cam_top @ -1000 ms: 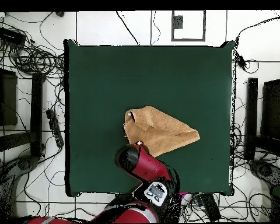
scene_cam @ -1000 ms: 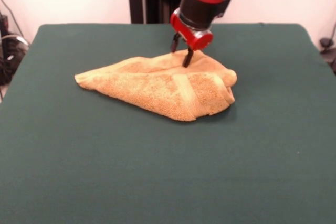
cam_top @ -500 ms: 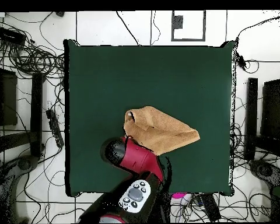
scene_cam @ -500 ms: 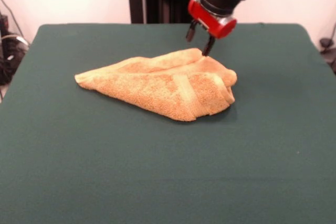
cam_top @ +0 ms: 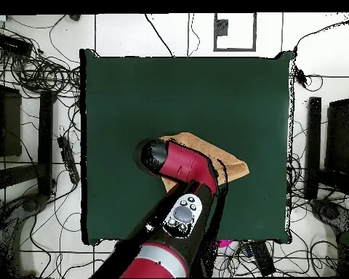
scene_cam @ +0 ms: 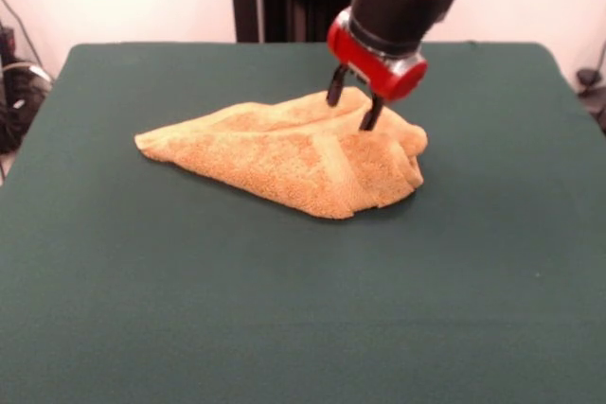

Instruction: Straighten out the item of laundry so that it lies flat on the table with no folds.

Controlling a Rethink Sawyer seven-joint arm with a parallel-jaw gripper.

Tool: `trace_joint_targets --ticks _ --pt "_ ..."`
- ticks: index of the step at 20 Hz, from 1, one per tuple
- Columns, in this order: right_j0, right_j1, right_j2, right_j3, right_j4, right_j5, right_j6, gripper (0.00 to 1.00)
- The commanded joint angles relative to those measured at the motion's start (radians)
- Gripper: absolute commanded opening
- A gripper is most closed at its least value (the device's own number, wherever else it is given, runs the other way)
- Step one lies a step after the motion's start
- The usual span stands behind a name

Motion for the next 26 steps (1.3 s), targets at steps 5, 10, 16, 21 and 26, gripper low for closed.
trace_joint_targets --ticks 5,10,16,21,26 --pt "0.028 0.130 0.105 -0.200 0.005 -0.217 0.154 1.00" --pt "0.024 0.180 0.090 -0.288 -0.002 -0.247 0.129 1.00" --pt "0.025 0.286 0.046 -0.379 0.006 -0.365 0.138 1.00" --pt "-0.004 0.371 0.037 -0.471 0.008 -0.420 0.113 1.00" --pt "-0.015 0.382 0.047 -0.496 0.023 -0.344 0.122 1.00"
